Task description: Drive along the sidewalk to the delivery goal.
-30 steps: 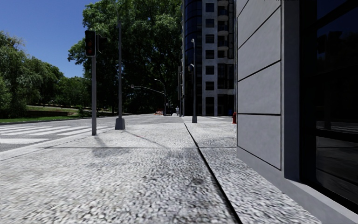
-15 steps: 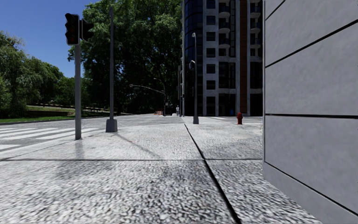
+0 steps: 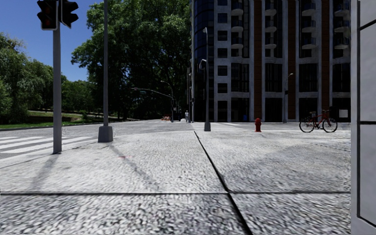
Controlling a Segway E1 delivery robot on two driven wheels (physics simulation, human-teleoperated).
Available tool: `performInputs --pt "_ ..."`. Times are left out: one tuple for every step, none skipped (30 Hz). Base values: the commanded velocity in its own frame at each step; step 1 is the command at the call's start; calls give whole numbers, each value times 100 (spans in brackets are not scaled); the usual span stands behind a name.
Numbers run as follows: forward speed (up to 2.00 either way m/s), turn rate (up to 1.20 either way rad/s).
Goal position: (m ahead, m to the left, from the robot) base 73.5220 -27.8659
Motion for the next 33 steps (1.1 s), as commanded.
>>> performInputs --pt "200 0" --pt "200 0" --pt "200 0" --pt "200 0" --pt "200 -3" --pt "200 -3" --pt "200 -9" --pt "200 -15" --pt "200 -20" --pt "200 -24" --pt "200 -24" --pt "200 -29" --pt "200 -30" --pt "200 -31" --pt "200 -31" --pt "200 -31" --pt "200 -31" --pt "200 -31" --pt "200 -31" --pt "200 -31" --pt "200 -31" --pt "200 -31" --pt "200 -31" --pt "200 -31" --pt "200 -31" --pt "200 -31" --pt "200 -31" --pt "200 -31" --pt "200 -31" --pt "200 -31" --pt "200 -31" --pt "200 -31" --pt "200 -31"
